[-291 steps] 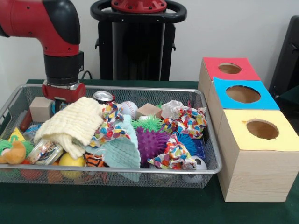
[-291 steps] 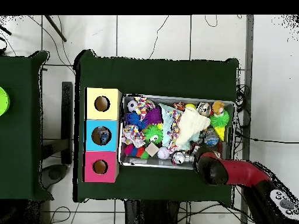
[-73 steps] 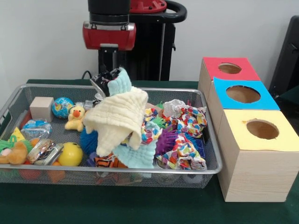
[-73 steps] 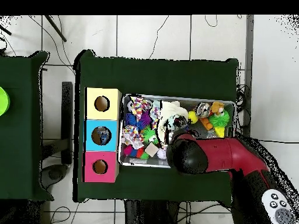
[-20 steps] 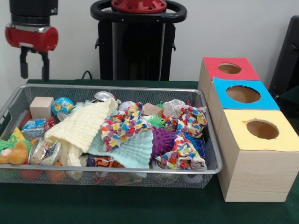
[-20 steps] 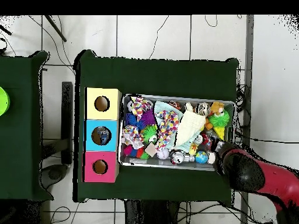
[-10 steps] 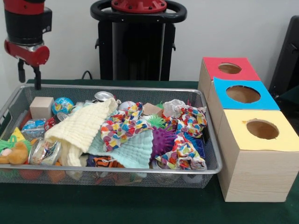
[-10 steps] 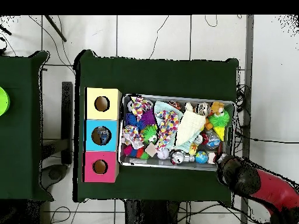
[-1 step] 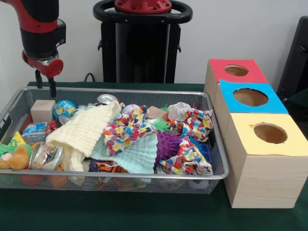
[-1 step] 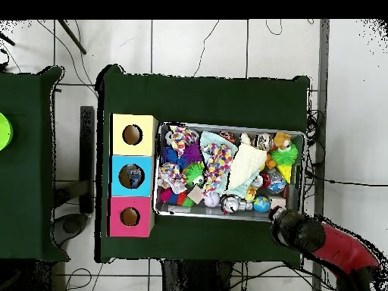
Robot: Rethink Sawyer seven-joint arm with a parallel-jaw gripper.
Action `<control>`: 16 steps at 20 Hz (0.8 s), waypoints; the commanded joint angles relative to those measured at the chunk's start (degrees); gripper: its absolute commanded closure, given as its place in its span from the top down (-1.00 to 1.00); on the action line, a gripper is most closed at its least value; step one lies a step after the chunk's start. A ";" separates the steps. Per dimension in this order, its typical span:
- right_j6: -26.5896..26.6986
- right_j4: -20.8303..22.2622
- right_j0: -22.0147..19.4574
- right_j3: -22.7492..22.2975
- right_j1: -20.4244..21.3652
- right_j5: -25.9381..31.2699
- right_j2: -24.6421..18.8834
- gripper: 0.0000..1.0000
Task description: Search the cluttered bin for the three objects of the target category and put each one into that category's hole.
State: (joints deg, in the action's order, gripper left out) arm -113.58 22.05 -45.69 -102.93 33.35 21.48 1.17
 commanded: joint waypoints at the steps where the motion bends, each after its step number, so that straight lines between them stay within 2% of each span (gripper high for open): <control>1: -10.20 -2.92 -0.14 4.22 -8.45 -2.58 1.59 1.00; 7: -8.09 -4.58 -0.33 6.08 -11.27 -2.18 0.84 1.00; 10: -7.08 -5.15 0.86 6.88 -9.96 -0.53 0.91 1.00; 16: -5.44 -6.10 3.79 11.32 -9.16 4.83 1.23 1.00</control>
State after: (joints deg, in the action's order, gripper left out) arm -113.58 18.05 -42.60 -99.75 31.39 25.05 4.20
